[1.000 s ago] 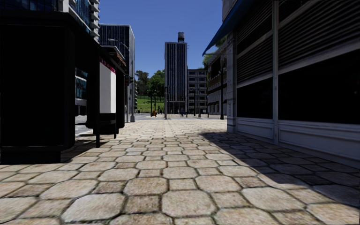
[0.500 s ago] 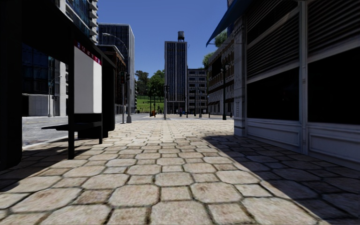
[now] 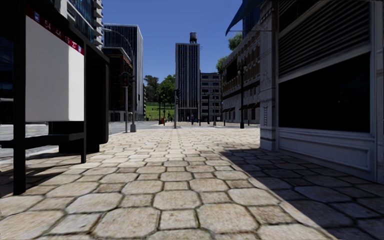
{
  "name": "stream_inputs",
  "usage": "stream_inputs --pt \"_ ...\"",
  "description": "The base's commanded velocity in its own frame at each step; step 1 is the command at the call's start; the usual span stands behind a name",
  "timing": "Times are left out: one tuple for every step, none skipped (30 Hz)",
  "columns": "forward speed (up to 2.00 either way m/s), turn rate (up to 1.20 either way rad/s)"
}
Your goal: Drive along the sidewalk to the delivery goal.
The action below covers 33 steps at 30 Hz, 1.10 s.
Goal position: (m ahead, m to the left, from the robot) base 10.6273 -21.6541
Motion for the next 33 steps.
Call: stream_inputs --pt "2.0 0.0" --pt "2.0 0.0" --pt "2.0 0.0" --pt "2.0 0.0" --pt "2.0 0.0" --pt "2.0 0.0" --pt "2.0 0.0" --pt "2.0 0.0" --pt "2.0 0.0" --pt "2.0 0.0" --pt "2.0 0.0" --pt "2.0 0.0" --pt "2.0 0.0" --pt "2.0 0.0" --pt "2.0 0.0" --pt "2.0 0.0" --pt "2.0 0.0" --pt "2.0 0.0" --pt "2.0 0.0" --pt "2.0 0.0" --pt "2.0 0.0" --pt "2.0 0.0" --pt "2.0 0.0" --pt "2.0 0.0" --pt "2.0 0.0" --pt "2.0 0.0" --pt "2.0 0.0" --pt "2.0 0.0" --pt "2.0 0.0" --pt "2.0 0.0" --pt "2.0 0.0" --pt "2.0 0.0" --pt "2.0 0.0"
